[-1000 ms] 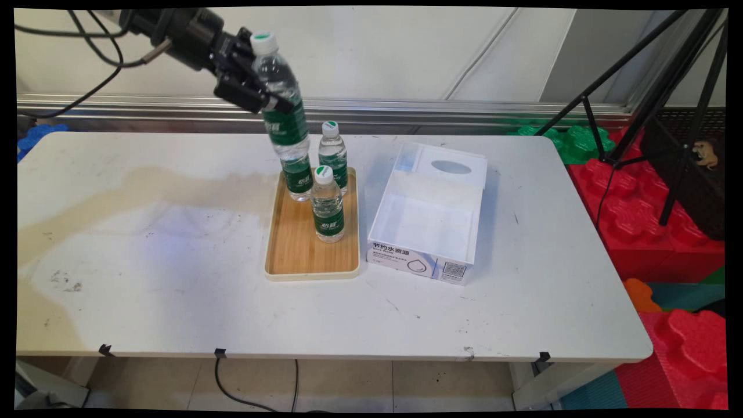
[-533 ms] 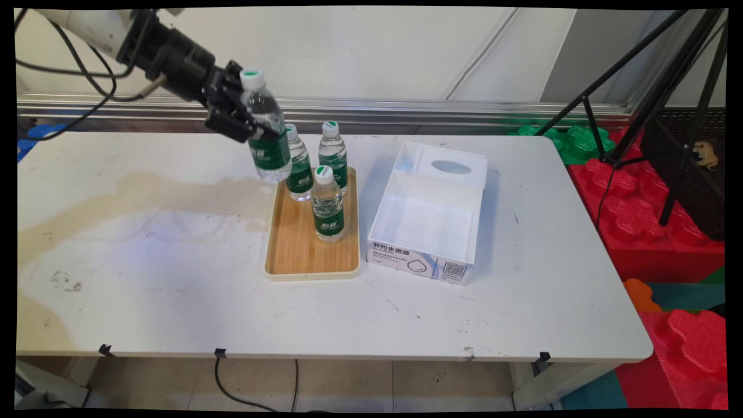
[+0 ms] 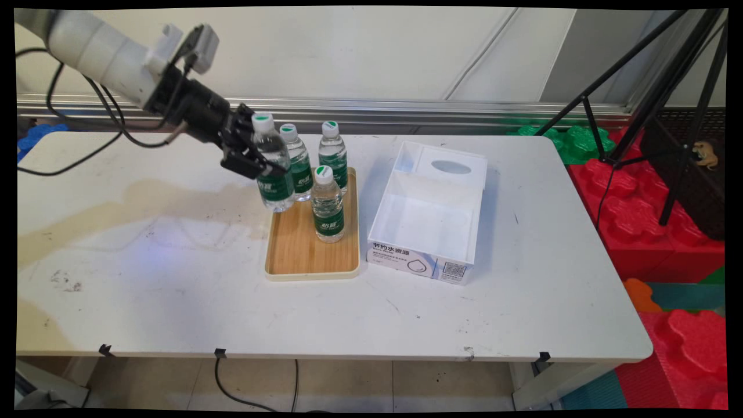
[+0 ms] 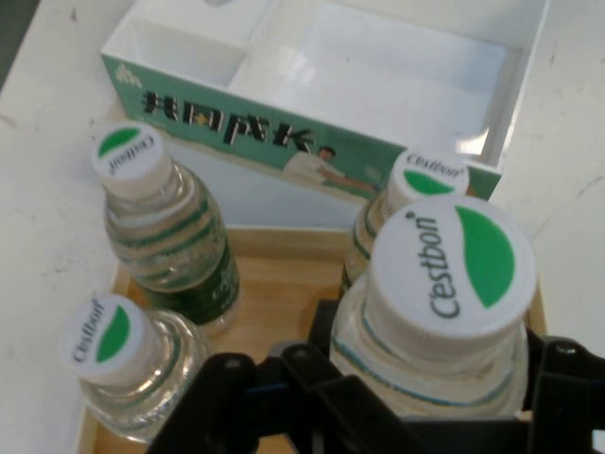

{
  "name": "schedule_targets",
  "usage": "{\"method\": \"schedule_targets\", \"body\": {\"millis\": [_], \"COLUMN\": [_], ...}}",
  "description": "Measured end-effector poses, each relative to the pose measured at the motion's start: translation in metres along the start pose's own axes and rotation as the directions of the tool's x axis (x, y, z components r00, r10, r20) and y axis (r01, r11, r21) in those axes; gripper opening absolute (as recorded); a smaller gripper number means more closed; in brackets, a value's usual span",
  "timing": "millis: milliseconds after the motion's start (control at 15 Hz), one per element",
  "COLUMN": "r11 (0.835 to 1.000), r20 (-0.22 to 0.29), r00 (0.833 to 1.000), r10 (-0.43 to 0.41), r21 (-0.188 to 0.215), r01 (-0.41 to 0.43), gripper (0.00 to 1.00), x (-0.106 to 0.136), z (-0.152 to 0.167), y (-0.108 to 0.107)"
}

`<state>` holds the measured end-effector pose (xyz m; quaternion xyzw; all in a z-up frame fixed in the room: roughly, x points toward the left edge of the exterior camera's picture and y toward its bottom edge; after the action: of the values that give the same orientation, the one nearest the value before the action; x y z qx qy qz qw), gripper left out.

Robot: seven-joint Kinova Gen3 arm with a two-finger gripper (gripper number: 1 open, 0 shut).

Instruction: Place the picked object on the tray

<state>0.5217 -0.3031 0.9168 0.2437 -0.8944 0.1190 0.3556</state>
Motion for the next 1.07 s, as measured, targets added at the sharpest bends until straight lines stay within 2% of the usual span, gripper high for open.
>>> {"method": "schedule_targets", "body": {"millis": [1067], "r11": [1.0], "r20": [0.016], "r00": [1.0], "r10": [-0.012], "r21": [0.014], "r01": [0.011], "gripper": [0.0], "x": [-0.049], "z": [0.082], "y": [0.0]}}
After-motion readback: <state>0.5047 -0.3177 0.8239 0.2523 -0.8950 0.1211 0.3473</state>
